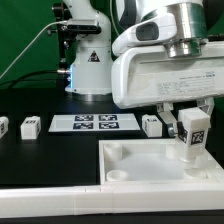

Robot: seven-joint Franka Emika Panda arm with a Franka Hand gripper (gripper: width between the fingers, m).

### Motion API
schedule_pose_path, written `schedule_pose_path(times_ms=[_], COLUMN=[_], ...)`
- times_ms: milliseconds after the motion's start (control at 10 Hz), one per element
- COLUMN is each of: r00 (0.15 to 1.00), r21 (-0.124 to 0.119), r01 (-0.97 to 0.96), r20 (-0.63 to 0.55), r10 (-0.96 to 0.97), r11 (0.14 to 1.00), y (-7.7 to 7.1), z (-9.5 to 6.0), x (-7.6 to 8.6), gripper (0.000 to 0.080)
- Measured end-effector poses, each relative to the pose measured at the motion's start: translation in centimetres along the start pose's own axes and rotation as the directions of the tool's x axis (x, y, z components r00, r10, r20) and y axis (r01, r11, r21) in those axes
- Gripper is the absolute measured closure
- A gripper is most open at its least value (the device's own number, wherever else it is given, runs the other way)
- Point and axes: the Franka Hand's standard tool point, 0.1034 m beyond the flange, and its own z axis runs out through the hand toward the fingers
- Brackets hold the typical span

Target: Assemble one leg

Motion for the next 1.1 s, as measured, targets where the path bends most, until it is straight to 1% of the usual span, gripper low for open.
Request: schedule_pose_path(times_ms=[100,500,700,1100], r00=[0.999,1.0,1.0,1.0], r21=[-0.008,-0.002,0.001,0.001], r01=[0.0,0.006,0.013,0.013], r20=[-0.037,-0.029,-0.029,-0.025], r10=[0.0,-0.006,-0.013,-0.013], r11=[1.0,1.0,1.0,1.0], y=[0.3,-0.3,-0.8,-0.9], z=[0.3,0.7,0.8,1.3], x=[0.3,0.1,-0.1,-0.7], gripper=[0.0506,0.0506,0.0506,0.0506])
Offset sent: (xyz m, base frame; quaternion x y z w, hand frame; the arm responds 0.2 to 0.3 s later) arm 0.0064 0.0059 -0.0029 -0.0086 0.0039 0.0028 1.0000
